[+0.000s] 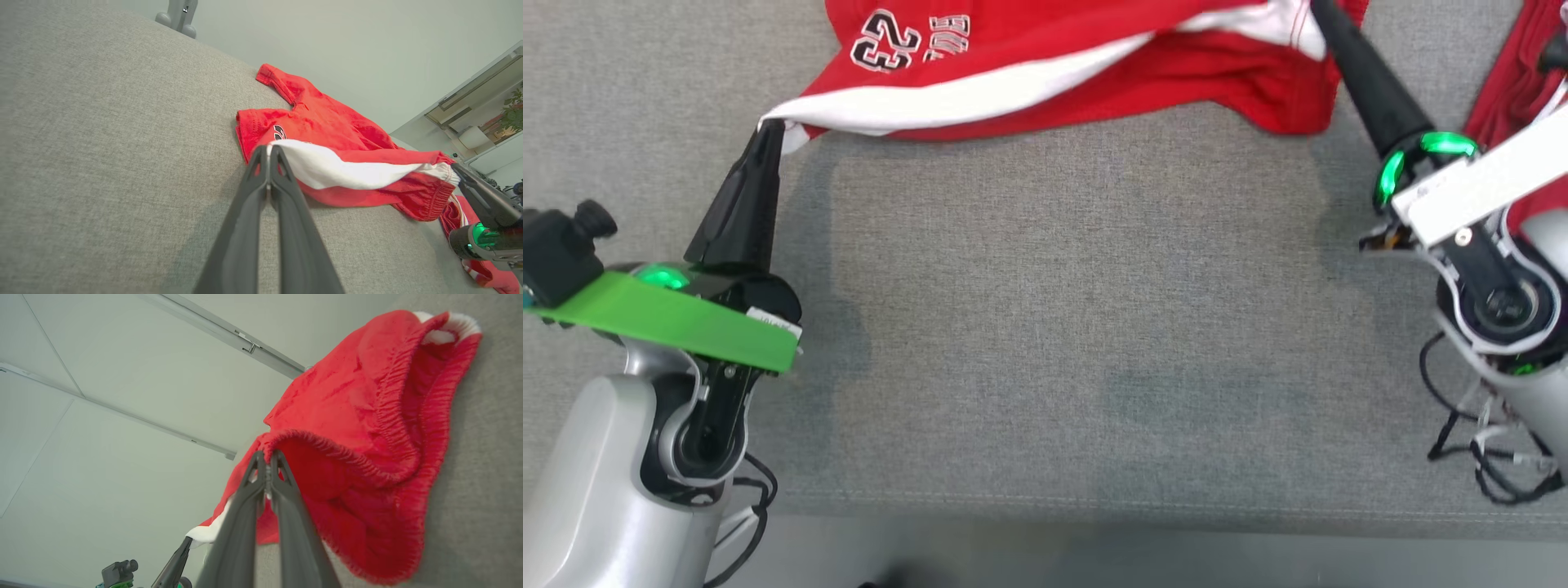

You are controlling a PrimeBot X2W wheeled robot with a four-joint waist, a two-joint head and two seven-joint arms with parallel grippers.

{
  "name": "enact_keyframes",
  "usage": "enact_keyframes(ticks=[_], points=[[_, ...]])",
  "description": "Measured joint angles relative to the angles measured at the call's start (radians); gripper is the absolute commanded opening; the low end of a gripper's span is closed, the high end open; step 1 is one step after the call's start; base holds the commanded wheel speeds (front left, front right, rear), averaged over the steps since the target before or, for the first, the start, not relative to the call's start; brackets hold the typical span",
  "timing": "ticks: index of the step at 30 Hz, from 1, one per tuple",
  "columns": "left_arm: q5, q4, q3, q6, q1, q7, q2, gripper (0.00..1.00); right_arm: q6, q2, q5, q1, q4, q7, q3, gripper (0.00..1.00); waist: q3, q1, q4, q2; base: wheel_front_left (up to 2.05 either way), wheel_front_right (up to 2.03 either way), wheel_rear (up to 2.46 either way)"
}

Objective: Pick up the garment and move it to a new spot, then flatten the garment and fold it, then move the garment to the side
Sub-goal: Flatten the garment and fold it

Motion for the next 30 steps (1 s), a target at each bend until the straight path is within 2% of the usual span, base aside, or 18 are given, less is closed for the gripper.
enact_keyframes(ticks=[8, 15, 23, 30], points=[[-0.006, 0.029, 0.028, -0.010, 0.067, -0.055, 0.000, 0.00, 0.060, -0.005, 0.024, 0.140, -0.045, -0.007, 0.057, 0.00, -0.081, 0.0000, -0.001, 0.0000, 0.00, 0.00, 0.00], [-0.006, 0.057, 0.049, -0.018, 0.166, -0.079, 0.034, 0.00, 0.096, -0.029, 0.054, 0.294, -0.109, -0.007, 0.120, 0.00, -0.176, -0.0001, -0.012, 0.0000, 0.00, 0.00, 0.00], [-0.004, 0.057, 0.059, -0.017, 0.306, -0.081, 0.088, 0.00, 0.095, -0.065, 0.083, 0.457, -0.129, -0.027, 0.147, 0.00, -0.284, -0.0001, -0.037, 0.0000, 0.00, 0.00, 0.00], [-0.004, 0.008, 0.063, 0.002, 0.419, -0.069, 0.114, 0.00, 0.095, -0.086, 0.125, 0.585, -0.216, -0.044, 0.170, 0.00, -0.354, -0.0002, -0.066, 0.0000, 0.00, 0.00, 0.00]])
